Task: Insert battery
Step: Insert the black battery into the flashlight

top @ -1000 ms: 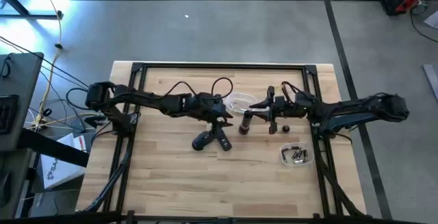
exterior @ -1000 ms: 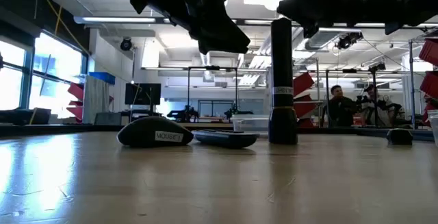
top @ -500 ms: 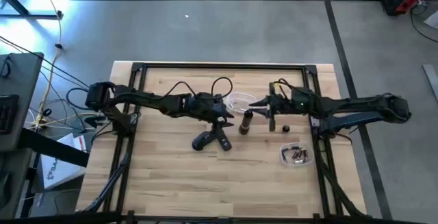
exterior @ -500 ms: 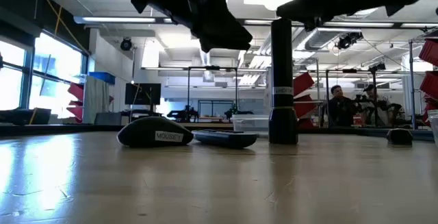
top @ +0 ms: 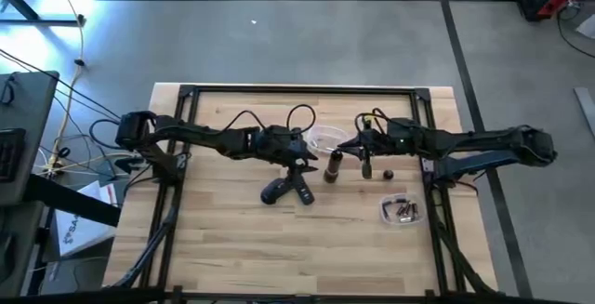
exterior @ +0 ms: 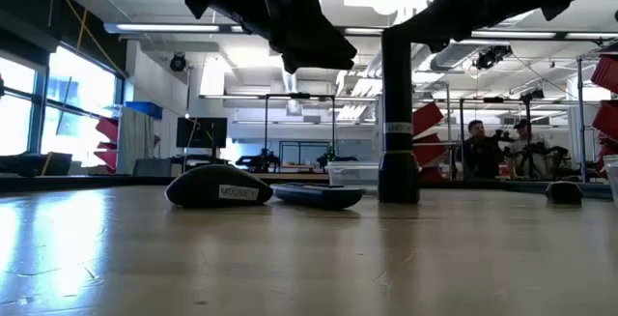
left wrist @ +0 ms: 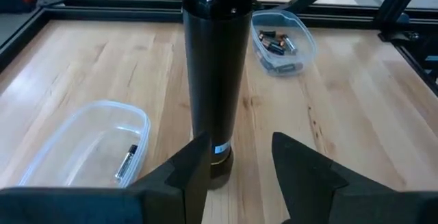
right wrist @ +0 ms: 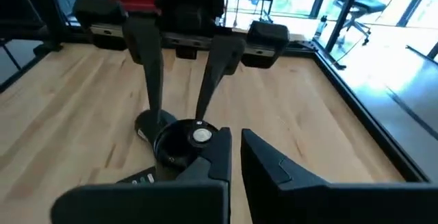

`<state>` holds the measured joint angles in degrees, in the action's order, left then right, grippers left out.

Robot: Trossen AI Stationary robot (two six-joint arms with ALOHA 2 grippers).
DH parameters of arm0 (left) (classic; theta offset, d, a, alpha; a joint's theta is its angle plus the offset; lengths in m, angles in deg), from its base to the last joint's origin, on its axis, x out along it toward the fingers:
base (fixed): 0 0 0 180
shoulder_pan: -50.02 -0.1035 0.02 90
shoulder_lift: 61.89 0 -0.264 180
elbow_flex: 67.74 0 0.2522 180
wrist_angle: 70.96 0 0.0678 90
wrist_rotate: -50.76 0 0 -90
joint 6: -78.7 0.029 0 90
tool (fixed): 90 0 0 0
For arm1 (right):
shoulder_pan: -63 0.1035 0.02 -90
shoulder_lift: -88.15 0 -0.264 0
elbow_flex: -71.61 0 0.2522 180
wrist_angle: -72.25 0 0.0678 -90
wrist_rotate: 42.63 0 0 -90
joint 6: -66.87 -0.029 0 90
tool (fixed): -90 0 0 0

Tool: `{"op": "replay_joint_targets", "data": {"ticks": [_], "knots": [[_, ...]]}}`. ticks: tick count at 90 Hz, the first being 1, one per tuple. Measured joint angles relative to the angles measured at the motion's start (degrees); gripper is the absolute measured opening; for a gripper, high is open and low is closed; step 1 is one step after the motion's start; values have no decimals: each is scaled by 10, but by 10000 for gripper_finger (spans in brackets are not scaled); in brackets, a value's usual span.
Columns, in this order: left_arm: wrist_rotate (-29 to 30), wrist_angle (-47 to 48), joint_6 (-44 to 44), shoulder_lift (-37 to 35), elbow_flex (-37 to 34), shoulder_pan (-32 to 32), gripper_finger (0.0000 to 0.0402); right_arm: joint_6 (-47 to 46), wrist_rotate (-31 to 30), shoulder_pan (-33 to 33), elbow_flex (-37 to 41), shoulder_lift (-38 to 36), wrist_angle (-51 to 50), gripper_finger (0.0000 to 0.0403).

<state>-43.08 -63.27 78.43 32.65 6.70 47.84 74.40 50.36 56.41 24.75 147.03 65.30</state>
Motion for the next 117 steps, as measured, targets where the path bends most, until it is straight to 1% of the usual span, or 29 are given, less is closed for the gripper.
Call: {"op": "replay_joint_targets", "data": {"ticks": [27, 43, 58, 79, 97, 117], "knots": [[0, 3, 1, 0, 0, 0, 136, 16, -20, 0, -11, -20, 5, 0], [0, 4, 1, 0, 0, 0, 136, 12, -3, 0, -13, -18, 3, 0], [0, 3, 4, 0, 0, 0, 136, 4, 20, 0, -14, -1, 5, 0], [0, 4, 4, 0, 0, 0, 136, 0, 21, 0, -16, 21, -2, 0], [0, 4, 4, 0, 0, 0, 136, 1, 20, 0, -16, 21, -8, 0], [0, 3, 5, 0, 0, 0, 136, 4, 16, 0, -13, 7, 22, 0]]}}
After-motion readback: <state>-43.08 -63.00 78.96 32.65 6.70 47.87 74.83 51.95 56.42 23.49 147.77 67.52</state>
